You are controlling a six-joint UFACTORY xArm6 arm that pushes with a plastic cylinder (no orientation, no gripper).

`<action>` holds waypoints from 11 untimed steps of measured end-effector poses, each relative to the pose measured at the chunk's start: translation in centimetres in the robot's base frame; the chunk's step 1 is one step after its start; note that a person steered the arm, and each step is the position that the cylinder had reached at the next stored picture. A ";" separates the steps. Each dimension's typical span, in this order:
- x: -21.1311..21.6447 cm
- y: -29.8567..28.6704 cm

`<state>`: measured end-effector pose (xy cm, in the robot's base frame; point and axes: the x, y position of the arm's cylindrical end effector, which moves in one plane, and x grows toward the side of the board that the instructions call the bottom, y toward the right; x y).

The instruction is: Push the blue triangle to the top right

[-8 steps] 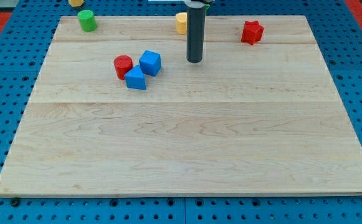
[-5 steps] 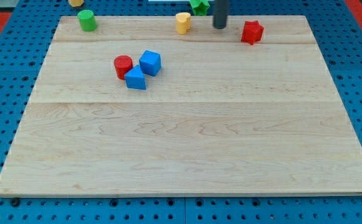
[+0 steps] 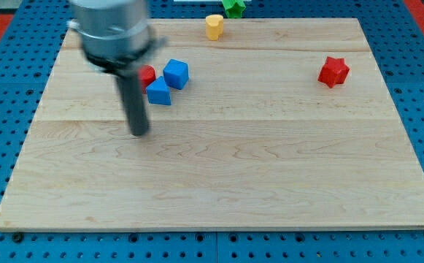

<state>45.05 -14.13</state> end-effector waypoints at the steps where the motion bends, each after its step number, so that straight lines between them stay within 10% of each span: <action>1: -3.3 -1.2; 4: -5.8 15.1; 6: -0.8 4.5; 7: -6.8 -0.3; 11: -12.0 25.0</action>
<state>33.02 10.85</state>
